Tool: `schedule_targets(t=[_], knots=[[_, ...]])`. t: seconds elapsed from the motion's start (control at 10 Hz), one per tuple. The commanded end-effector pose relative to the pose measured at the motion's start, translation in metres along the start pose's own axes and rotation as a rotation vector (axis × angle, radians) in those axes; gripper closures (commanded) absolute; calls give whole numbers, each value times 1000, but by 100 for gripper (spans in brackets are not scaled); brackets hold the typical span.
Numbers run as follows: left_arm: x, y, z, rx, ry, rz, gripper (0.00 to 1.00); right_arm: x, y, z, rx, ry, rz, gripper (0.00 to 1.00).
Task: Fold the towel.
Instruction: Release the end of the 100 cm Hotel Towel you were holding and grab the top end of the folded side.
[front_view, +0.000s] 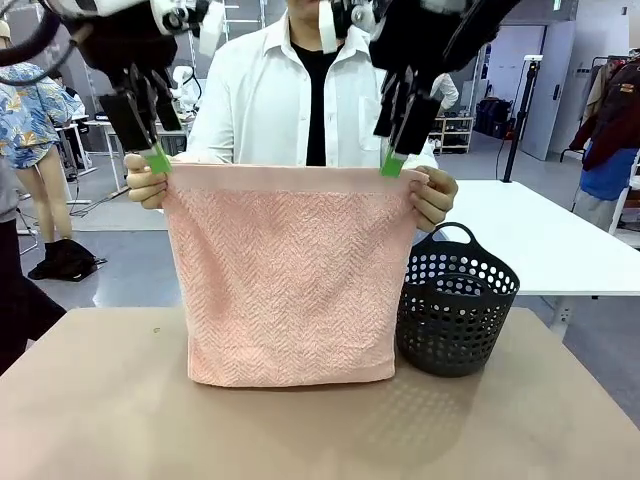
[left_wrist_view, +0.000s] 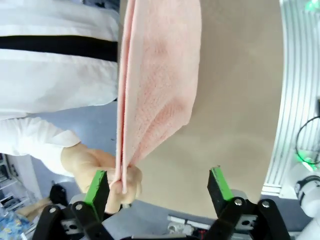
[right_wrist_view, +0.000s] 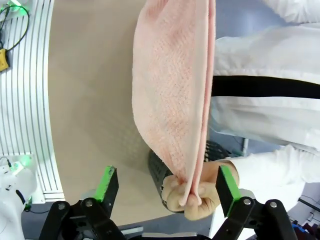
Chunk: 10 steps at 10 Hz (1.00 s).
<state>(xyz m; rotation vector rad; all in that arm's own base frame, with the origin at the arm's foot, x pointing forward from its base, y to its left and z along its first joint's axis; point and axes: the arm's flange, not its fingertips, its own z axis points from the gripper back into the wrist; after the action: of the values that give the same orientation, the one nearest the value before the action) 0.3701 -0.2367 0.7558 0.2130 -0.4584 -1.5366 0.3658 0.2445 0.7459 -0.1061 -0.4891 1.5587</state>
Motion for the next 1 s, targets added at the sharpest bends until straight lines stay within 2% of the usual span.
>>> schedule_targets(t=[0.0,0.4,0.9], knots=[[1,5,3,25,-23,-11,0,-5,-5,3,-32,-4,31,0],[7,21,-4,18,2,-4,0,8,-23,0,-32,22,53,0],[6,43,-49,-57,30,-17,0,16,-58,-51,76,74,2,0]])
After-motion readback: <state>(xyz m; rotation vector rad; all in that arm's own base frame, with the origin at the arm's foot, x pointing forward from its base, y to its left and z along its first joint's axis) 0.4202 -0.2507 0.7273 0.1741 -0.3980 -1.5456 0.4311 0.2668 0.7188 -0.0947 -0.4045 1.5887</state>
